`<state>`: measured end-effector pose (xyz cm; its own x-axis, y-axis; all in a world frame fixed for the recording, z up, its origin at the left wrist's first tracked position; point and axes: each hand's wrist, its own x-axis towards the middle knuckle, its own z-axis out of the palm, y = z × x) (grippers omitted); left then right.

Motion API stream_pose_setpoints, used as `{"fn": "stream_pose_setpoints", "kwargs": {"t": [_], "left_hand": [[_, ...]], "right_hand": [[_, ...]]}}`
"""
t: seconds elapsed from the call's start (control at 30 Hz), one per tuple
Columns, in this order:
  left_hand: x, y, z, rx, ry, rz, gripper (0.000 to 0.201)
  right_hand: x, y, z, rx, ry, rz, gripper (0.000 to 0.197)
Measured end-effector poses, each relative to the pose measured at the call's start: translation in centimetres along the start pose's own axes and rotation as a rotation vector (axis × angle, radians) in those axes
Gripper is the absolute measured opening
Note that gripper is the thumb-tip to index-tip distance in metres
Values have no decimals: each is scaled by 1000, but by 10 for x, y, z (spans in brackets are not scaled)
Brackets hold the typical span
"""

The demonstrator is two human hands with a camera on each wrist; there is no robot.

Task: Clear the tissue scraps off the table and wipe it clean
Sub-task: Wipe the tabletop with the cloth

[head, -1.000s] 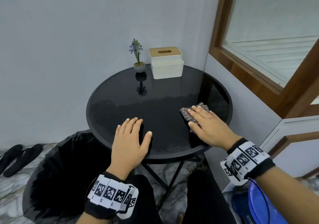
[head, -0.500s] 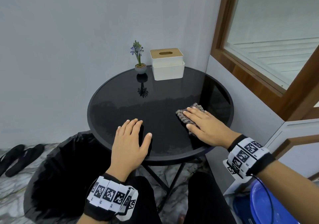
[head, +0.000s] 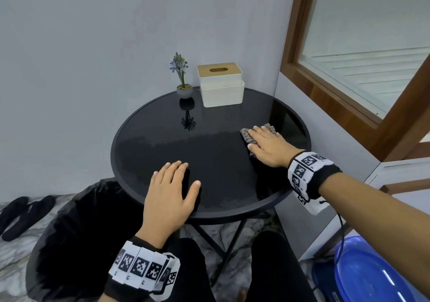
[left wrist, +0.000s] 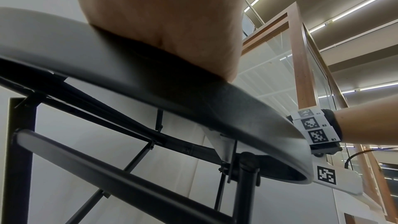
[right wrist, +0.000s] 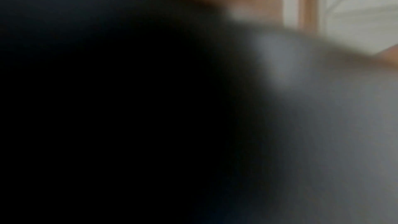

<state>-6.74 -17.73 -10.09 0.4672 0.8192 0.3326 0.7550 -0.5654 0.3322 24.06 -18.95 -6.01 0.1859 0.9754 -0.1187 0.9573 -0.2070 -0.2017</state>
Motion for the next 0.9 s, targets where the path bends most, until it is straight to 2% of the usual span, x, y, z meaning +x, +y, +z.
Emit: {"fn": "stream_pose_setpoints", "kwargs": {"t": [0.23, 0.43, 0.57, 0.77, 0.9], "left_hand": [[3, 3, -2, -16, -25, 11, 71], [7, 8, -3, -87, -41, 5, 71], [11, 19, -2, -107, -31, 22, 66], [17, 52, 7, -136, -35, 68, 62], [17, 72, 19, -135, -53, 88, 62]], "right_hand": [[-23, -9, 1, 62, -56, -116, 59], [-60, 2, 8, 74, 29, -172, 59], [-60, 10, 10, 31, 88, -111, 58], [-30, -3, 11, 19, 111, 46, 59], [-22, -11, 10, 25, 53, -19, 59]]}}
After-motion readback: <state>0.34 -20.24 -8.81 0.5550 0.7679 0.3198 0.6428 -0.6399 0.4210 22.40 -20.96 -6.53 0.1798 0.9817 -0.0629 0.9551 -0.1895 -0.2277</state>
